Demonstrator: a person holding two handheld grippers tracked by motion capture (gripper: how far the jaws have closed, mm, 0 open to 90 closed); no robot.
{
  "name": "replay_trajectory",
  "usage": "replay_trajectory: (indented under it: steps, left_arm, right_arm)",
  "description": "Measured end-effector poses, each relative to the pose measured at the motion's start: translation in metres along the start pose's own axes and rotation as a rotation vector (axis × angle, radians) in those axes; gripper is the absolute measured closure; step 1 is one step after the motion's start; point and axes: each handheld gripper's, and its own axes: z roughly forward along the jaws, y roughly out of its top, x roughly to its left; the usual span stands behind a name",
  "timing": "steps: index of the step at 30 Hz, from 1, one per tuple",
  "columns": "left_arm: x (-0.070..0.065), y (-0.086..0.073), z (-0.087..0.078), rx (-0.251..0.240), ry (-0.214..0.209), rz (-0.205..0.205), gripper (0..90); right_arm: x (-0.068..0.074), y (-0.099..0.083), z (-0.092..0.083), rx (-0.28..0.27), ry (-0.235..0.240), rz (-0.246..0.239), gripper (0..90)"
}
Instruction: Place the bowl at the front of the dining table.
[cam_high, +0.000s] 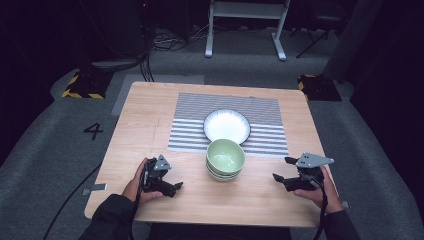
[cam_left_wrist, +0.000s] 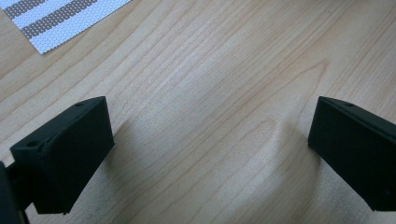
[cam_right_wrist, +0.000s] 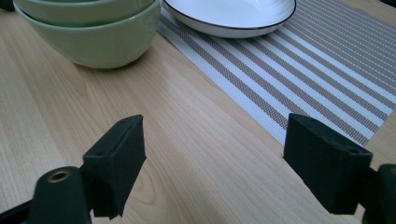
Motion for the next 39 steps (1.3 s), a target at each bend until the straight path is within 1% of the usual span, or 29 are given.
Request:
replay_trajectory:
  steps: [6, 9, 14, 16, 20, 25, 29, 32, 34, 39]
  left_arm:
    - [0.0, 0.0, 0.0, 0.0, 0.0, 0.0, 0.1]
    - [0.0, 0.0, 0.0, -0.001, -0.001, 0.0, 0.1]
    - [0.0, 0.0, 0.0, 0.0, 0.0, 0.0, 0.1]
    - [0.0, 0.0, 0.0, 0.0, 0.0, 0.0, 0.1]
    - [0.0, 0.0, 0.0, 0.0, -0.001, 0.0, 0.1]
    - [0.0, 0.0, 0.0, 0.0, 0.0, 0.0, 0.1]
    - [0.0, 0.0, 0.0, -0.002, 0.0, -0.001, 0.1]
    - [0.0, 0.0, 0.0, 0.0, 0.0, 0.0, 0.1]
    - [0.0, 0.0, 0.0, -0.002, 0.001, 0.0, 0.1]
    - [0.0, 0.0, 0.0, -0.002, 0.001, 0.0, 0.1]
  right_arm:
    - [0.004, 0.007, 0.003, 0.0, 0.003, -0.025, 20.7]
    - [0.005, 0.009, 0.003, -0.006, 0.007, -0.029, 20.7]
    - [0.01, 0.016, 0.005, -0.013, 0.016, -0.058, 20.7]
    - [0.011, 0.018, 0.007, -0.022, 0.01, -0.06, 21.3]
    - [0.014, 0.023, 0.011, -0.023, 0.024, -0.077, 21.3]
    - [0.018, 0.029, 0.015, -0.031, 0.04, -0.085, 21.3]
    - [0.02, 0.032, 0.018, -0.031, 0.04, -0.087, 21.5]
    - [0.023, 0.037, 0.02, -0.038, 0.05, -0.1, 21.2]
    - [0.024, 0.04, 0.021, -0.047, 0.06, -0.099, 21.2]
    - [0.025, 0.045, 0.021, -0.056, 0.065, -0.108, 21.4]
